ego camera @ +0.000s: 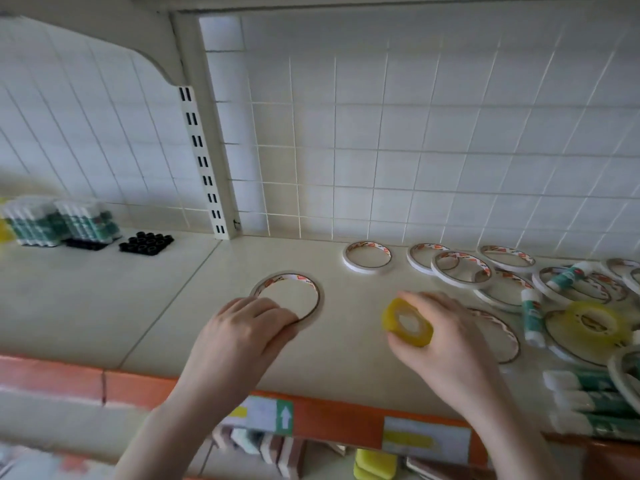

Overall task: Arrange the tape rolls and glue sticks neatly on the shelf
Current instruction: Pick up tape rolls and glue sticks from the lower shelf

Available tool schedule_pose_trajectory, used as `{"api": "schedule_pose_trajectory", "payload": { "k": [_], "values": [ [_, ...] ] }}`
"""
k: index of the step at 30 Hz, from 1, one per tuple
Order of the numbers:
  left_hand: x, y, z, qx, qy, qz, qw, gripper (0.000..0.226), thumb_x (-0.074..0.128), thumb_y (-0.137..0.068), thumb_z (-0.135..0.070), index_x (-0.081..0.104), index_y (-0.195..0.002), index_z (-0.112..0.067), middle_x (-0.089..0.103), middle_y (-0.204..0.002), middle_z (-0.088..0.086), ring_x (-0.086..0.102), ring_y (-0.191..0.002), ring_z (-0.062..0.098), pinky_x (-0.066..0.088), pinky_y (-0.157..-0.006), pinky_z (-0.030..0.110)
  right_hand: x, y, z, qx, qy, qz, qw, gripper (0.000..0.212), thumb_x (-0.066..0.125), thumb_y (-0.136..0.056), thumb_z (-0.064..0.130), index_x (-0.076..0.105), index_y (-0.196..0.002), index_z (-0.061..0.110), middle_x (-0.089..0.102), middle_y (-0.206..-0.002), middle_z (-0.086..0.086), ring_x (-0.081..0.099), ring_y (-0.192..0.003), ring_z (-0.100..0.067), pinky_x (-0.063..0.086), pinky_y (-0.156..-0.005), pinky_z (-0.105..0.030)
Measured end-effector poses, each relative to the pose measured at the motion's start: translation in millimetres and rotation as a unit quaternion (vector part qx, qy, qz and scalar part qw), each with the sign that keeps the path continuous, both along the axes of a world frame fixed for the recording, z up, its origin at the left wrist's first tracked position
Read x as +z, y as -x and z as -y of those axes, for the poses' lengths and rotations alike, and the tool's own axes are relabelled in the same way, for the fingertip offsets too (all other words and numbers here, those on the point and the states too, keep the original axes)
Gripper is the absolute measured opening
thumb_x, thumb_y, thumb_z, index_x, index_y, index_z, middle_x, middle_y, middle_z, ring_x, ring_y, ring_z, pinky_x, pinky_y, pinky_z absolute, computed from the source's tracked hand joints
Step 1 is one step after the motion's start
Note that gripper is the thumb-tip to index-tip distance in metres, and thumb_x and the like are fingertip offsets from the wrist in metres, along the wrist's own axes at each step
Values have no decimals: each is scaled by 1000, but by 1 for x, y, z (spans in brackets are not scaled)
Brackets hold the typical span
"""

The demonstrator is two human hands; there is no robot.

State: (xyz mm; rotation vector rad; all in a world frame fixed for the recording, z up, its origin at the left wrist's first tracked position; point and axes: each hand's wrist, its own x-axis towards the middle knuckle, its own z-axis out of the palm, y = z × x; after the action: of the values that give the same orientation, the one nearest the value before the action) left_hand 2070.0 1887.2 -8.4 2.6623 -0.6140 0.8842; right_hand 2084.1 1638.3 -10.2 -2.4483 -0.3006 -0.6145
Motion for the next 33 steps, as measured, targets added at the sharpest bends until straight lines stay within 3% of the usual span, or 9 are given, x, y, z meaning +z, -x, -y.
{"api": "schedule_pose_trajectory", "payload": {
  "k": [3,7,20,25,30,33],
  "values": [
    [4,11,-34,22,4,6,1000,25,50,-83,-35,68,-79,-19,63,-74,-6,53,-70,13,40,-65,25,2,1,-33,13,6,4,1000,51,67,-62,35,67,-109,14,65,-98,-1,58,-92,-27,44,-81,-31],
    [11,22,-87,48,16,17,999,28,49,-82,-36,69,-79,-18,64,-74,-6,51,-73,12,39,-65,24,6,1,-93,33,22,4,999,52,80,-65,25,65,-114,15,64,-104,-1,56,-97,-26,42,-85,-29],
    [30,59,-363,105,0,13,994,28,48,-84,-37,69,-78,-20,63,-73,-8,59,-66,18,38,-66,24,16,4,-381,83,5,19,996,54,71,-77,32,55,-128,21,58,-120,1,49,-112,-20,34,-88,-24],
    [36,63,-457,140,-4,26,990,29,47,-85,-37,69,-77,-20,63,-71,-7,60,-64,18,38,-66,23,30,-15,-474,113,20,-1,993,51,72,-77,32,58,-125,19,60,-117,-1,50,-111,-21,31,-79,-21],
    [35,52,-542,166,-10,38,985,30,47,-85,-37,70,-78,-19,64,-70,-6,60,-62,19,37,-66,23,42,-46,-560,137,28,7,990,50,74,-74,29,62,-121,17,63,-115,-4,54,-108,-23,34,-83,-24],
    [36,35,-590,170,-16,45,984,30,47,-84,-37,70,-77,-19,64,-71,-6,60,-63,19,37,-66,23,50,-63,-606,144,25,0,989,45,74,-74,27,63,-117,17,62,-109,-4,53,-105,-22,31,-75,-22]
  ]
}}
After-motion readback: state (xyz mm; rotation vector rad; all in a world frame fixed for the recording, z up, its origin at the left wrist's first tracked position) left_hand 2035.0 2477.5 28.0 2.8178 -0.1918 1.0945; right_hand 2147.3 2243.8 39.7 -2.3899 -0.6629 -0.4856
